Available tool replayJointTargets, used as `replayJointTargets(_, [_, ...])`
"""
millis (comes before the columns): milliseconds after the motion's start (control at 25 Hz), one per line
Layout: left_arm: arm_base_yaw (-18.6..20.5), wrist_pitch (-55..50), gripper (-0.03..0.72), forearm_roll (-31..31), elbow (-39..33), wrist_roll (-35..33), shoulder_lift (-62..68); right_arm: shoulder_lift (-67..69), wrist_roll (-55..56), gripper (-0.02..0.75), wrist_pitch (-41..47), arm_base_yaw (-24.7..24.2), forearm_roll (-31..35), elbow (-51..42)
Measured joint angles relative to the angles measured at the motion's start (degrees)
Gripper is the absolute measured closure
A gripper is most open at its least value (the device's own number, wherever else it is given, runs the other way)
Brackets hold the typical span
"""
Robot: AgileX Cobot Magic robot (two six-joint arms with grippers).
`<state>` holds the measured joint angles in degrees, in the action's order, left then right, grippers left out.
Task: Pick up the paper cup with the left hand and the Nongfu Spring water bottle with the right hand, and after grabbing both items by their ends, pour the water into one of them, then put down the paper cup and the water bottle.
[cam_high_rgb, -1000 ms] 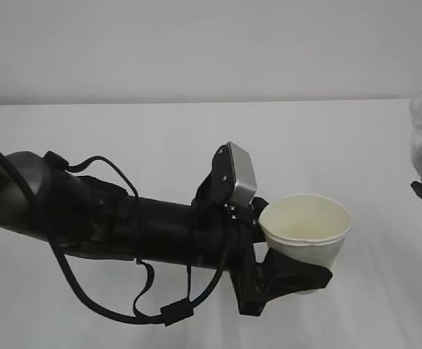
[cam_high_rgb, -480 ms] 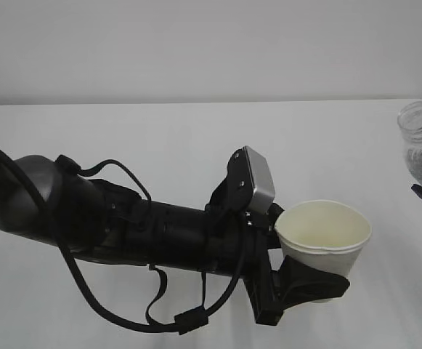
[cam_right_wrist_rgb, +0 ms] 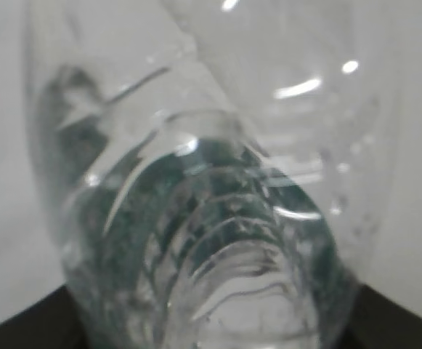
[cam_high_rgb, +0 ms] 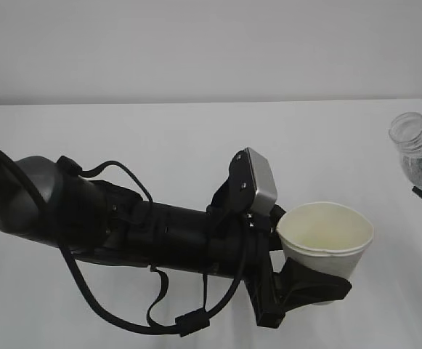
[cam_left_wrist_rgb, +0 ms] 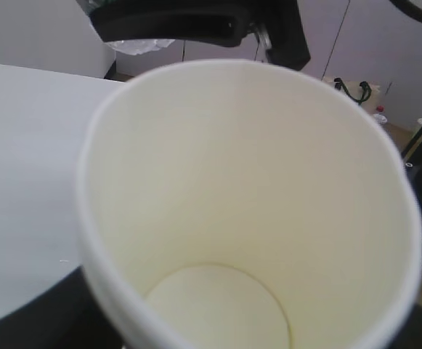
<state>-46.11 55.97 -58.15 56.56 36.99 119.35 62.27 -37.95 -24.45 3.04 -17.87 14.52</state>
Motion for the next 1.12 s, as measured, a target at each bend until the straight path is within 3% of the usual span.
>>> replayJointTargets(480, [0.00,-4.91,0.207,0.43,0.12,0.00,0.00,0.00,-2.95,0.316,0.00,0.00,-0.47,0.00])
replayJointTargets(840, [0.00,-5.84,0.207,-1.55,6.11,0.00,0.00,0.00,-4.91,0.316,0.00,0.00,-0.61,0.00])
replayJointTargets(1120, [0.00,-5.84,0.207,-3.31,6.50,2.27,0.00,0.00,-8.35,0.316,0.00,0.00,-0.72,0.00])
